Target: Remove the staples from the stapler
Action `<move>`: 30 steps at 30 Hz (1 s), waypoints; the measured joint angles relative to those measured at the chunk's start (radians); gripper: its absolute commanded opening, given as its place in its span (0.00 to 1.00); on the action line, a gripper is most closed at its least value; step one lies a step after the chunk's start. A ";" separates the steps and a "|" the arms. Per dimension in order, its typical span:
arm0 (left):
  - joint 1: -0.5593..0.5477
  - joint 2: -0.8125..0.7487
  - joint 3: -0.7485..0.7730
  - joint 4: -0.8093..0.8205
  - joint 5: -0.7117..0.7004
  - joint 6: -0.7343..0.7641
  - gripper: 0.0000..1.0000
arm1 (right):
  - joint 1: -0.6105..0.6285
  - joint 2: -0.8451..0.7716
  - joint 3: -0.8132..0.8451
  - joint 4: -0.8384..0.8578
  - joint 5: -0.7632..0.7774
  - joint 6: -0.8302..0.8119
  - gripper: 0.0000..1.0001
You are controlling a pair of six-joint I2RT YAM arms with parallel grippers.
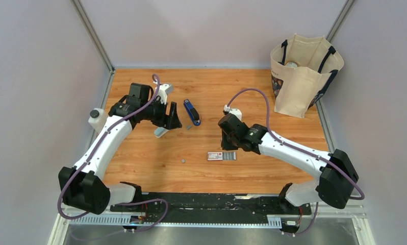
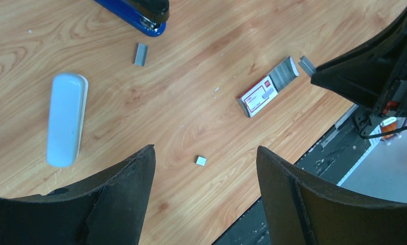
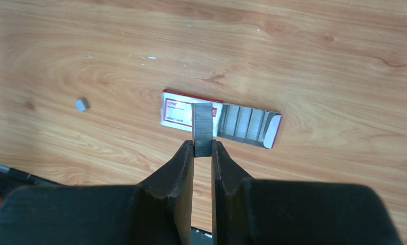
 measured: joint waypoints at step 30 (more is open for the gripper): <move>-0.022 -0.069 -0.068 -0.033 -0.024 0.103 0.76 | 0.045 0.169 -0.073 -0.006 0.068 0.035 0.00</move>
